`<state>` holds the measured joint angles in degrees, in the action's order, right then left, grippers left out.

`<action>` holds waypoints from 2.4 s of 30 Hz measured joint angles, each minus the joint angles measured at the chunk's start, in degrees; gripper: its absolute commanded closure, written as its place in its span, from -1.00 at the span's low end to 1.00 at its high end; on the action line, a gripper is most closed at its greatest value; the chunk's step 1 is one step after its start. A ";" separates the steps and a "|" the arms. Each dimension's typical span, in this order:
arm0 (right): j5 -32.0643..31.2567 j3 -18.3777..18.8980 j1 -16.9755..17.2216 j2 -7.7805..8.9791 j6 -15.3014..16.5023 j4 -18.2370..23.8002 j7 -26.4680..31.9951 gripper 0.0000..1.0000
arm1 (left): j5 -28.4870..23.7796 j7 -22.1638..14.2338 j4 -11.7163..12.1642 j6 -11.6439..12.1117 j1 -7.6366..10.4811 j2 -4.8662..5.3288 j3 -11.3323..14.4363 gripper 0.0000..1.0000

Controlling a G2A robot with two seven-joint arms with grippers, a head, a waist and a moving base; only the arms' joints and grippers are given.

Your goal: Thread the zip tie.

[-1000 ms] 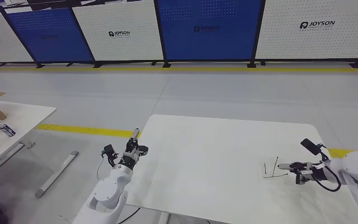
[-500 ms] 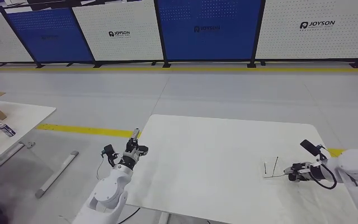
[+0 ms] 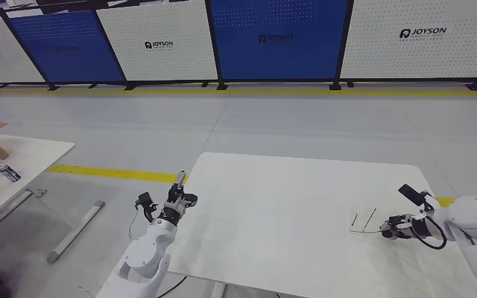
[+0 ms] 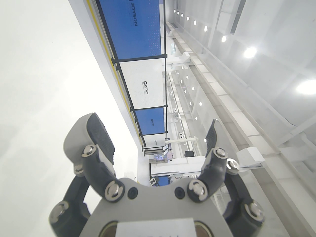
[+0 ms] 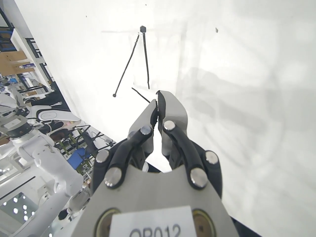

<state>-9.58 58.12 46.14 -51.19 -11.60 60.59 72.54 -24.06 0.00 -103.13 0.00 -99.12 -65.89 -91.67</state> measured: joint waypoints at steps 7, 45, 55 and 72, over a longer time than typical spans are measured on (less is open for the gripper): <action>-0.51 2.18 1.38 0.86 -0.13 1.91 -0.30 1.00 | 0.00 0.00 0.00 0.00 0.00 0.00 0.00 -1.00; 14.95 23.32 18.44 5.63 12.33 17.24 -6.57 1.00 | 0.00 0.00 0.00 0.00 0.00 0.00 0.00 -1.00; 13.39 18.78 17.60 4.70 11.49 25.51 -10.94 1.00 | 0.00 0.00 0.00 0.00 0.00 0.00 0.00 -1.00; 15.24 18.40 17.80 4.40 12.97 25.26 -12.17 1.00 | 0.00 0.00 0.00 0.00 0.00 0.00 0.00 -1.00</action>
<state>5.67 76.52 63.93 -46.80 1.37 85.85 60.37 -24.06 0.00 -103.13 0.00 -99.12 -65.89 -91.67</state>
